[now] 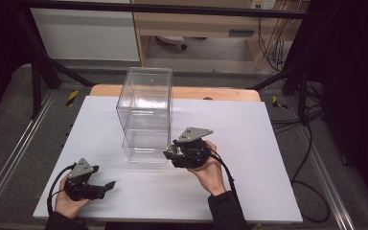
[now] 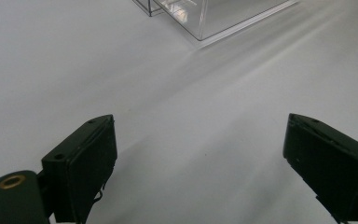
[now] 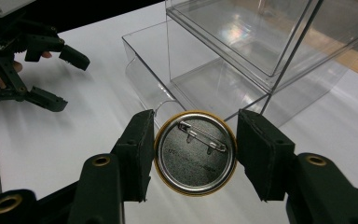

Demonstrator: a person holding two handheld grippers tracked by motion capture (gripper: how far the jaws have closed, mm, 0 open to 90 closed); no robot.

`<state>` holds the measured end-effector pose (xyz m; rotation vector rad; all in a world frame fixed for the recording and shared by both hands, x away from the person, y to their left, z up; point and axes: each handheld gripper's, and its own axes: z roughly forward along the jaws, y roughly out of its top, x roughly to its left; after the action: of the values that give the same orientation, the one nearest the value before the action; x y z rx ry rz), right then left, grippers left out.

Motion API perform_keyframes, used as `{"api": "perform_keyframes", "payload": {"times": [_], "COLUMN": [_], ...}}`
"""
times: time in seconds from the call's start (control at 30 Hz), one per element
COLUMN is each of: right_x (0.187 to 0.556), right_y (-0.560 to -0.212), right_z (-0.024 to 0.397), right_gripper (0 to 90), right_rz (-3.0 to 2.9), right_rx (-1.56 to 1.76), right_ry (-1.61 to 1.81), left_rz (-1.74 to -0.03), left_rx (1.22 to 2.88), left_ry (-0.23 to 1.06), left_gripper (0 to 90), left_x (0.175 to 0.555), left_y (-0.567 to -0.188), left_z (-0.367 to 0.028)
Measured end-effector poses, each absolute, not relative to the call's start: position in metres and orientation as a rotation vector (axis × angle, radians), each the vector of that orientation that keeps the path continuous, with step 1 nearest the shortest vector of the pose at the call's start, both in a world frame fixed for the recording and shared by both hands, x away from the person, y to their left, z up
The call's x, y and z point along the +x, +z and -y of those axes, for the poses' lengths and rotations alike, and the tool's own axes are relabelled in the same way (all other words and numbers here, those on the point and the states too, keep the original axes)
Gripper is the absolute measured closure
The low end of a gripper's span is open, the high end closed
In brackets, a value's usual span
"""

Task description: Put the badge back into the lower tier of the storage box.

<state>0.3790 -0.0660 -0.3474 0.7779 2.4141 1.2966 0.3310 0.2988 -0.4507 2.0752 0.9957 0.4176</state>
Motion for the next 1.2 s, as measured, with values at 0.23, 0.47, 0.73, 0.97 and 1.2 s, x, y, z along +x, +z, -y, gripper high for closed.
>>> {"api": "perform_keyframes", "payload": {"times": [0.23,0.47,0.73,0.97,1.2], "right_x": [0.383,0.388,0.394,0.4,0.406], "right_y": [-0.344,-0.342,-0.34,-0.341,-0.341], "right_z": [0.061,0.056,0.047,0.038,0.03], "right_gripper": [48.3,48.3,48.3,48.3,48.3], "right_rz": [-2.408,-2.402,-2.393,-2.391,-2.388], "right_rx": [0.779,0.784,0.789,0.796,0.806], "right_ry": [1.3,1.312,1.316,1.319,1.325], "left_rz": [-0.995,-0.995,-0.996,-0.994,-0.993], "left_rx": [2.075,2.075,2.073,2.076,2.077], "left_ry": [0.418,0.418,0.416,0.417,0.417], "left_gripper": [9.3,9.3,9.3,9.3,9.3], "left_x": [0.331,0.331,0.331,0.331,0.331], "left_y": [-0.451,-0.451,-0.451,-0.451,-0.451], "left_z": [-0.299,-0.299,-0.299,-0.299,-0.299]}}
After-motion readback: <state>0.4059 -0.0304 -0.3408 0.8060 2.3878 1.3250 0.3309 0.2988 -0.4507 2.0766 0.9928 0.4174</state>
